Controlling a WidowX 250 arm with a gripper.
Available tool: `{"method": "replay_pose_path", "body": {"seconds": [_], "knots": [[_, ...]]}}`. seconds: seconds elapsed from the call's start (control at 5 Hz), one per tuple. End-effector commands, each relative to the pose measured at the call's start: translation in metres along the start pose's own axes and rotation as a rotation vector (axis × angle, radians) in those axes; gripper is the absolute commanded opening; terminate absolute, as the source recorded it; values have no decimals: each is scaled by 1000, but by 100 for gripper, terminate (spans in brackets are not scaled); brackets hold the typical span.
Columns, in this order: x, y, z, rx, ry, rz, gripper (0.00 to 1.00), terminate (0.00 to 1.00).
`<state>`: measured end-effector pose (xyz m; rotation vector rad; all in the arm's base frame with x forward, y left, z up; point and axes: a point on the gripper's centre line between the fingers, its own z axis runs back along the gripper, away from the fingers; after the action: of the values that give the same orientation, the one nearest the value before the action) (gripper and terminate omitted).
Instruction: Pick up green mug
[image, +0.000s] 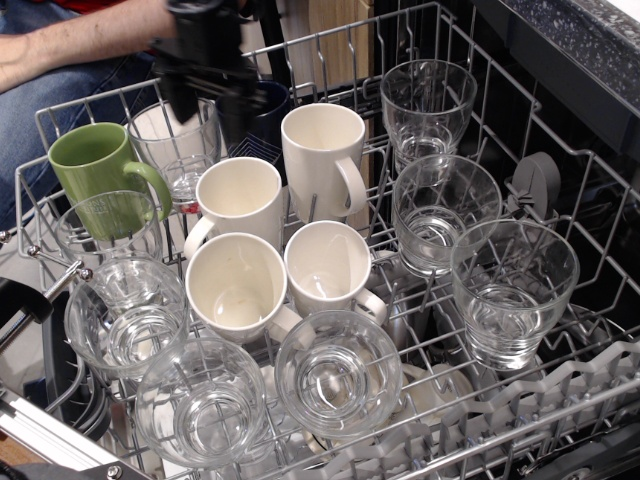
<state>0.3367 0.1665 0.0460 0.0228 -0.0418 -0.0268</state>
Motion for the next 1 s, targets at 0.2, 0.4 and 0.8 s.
{"method": "replay_pose_path", "body": {"seconds": [0.2,0.4,0.8], "knots": [[23,97,8,14,26,-346,100,0],[26,118,9,9,65,-412,100,0],[1,146,-16,41,22,-464,100,0]]}}
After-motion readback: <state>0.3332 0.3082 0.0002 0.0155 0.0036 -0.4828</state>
